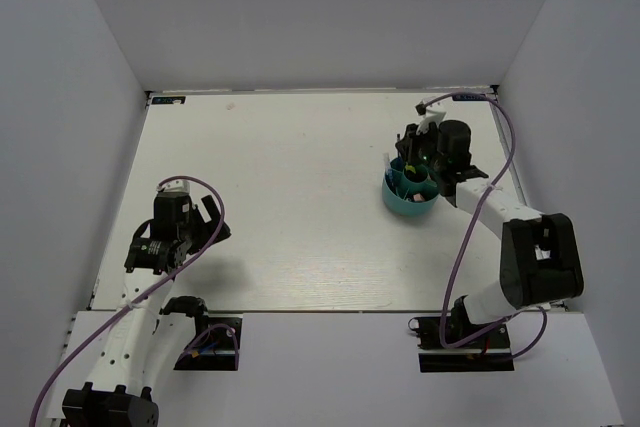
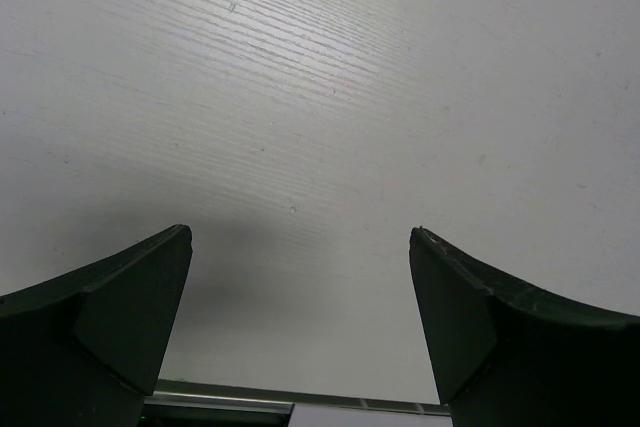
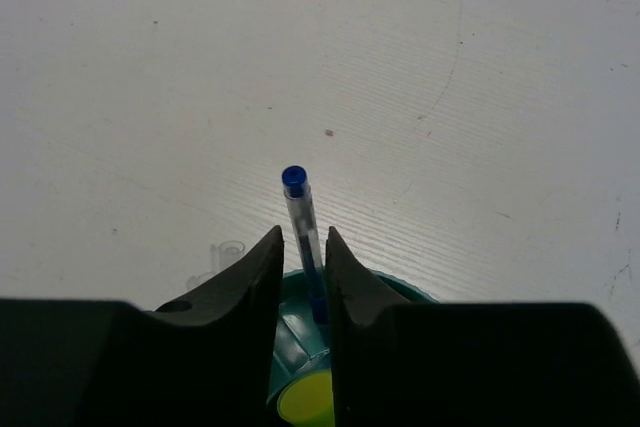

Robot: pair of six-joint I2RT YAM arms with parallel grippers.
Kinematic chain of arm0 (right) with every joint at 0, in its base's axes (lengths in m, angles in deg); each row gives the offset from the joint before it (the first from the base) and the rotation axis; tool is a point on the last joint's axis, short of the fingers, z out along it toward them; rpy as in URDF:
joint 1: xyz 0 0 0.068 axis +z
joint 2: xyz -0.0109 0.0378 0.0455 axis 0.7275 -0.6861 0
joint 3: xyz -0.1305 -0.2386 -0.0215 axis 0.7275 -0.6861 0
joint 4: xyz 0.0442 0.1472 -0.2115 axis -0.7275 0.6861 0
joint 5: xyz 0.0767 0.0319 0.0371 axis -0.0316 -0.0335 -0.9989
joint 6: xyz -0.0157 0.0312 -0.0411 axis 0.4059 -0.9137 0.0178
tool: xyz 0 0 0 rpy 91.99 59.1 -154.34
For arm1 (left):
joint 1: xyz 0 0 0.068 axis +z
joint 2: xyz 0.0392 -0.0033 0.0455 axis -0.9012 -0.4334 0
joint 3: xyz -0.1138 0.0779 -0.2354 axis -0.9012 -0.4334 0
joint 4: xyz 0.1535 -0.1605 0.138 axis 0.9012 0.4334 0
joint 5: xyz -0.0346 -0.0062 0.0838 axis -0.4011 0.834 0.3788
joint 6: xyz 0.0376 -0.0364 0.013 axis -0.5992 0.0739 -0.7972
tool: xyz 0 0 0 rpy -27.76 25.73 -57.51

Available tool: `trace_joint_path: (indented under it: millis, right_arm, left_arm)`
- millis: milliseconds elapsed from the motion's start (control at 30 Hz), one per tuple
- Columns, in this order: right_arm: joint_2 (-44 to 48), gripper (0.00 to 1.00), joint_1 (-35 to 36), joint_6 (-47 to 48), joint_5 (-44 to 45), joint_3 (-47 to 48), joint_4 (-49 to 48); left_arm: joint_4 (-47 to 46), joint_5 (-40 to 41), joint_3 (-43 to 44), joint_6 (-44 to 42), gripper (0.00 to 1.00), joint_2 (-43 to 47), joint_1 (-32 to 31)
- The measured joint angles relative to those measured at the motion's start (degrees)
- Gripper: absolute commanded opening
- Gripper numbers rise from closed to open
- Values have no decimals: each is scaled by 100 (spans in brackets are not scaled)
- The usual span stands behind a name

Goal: Sort the stationery into containers
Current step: Place the pen in the storage box, then reset both arms

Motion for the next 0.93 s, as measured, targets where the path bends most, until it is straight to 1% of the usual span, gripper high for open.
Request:
trace_joint_path:
  millis: [33,167,233,333,367,433,467,500,533,567,600,633,667,733,767,800,833,867,933]
  right_arm:
    - [39,32,-9,4,-26,-2,4]
    - [247,39,-48,22,-83,-2,37]
    - [345,39,-66,24,-109,-2,70]
    - [586,42,-94,59,-170,-2,304]
    - [691,50,-107,103,-201,9,448]
    - [885,52,-120,269,-317,153,1117]
    - [975,58,-127,367,-428,299,1547]
    - [1047,66,-142,474,-531,457,1932]
    - [1147,73,-146,629,-638,647,2358]
    - [1274,75,-146,752,-726,756,2656]
    - [1453,77,-146,881,-804,828,2964]
    - [1637,90,-146,962,-866,870,3252]
    - [1821,90,-146,999,-916,896,3560]
    - [2133,90,-131,990,-872,879,4061]
    - [2238,90,-129,907,-778,804,4159]
    - [2361,90,-131,828,-673,649,4170]
    - [2500,90,-131,721,-501,433,4207]
    - [2621,90,-129,623,-304,223,4249]
    - [2830,90,-131,487,33,-190,4264]
  left_arm:
    - [0,2,0,0,100,0,0]
    - [0,0,0,0,100,0,0]
    - [0,2,0,0,100,0,0]
    - [0,2,0,-2,100,0,0]
    - [0,0,0,-2,100,0,0]
    - [0,0,0,-2,99,0,0]
    - [0,-2,0,-4,96,0,0]
    - [-2,-7,0,-13,92,0,0]
    - [-11,-33,0,-26,84,2,0]
    - [-39,-85,-2,-46,47,2,0]
    - [-85,-155,-11,-39,24,7,0]
    - [-164,-273,-33,-109,8,15,2]
    - [-251,-402,-66,-155,0,17,0]
    - [-361,-717,-122,-282,0,13,0]
    - [-409,-866,-144,-323,29,9,0]
    - [-463,-1032,-166,-424,61,-9,0]
    - [-525,-1174,-184,-476,90,-31,0]
    - [-566,-1287,-190,-522,100,-59,0]
    - [-638,-1475,-195,-557,100,-109,0]
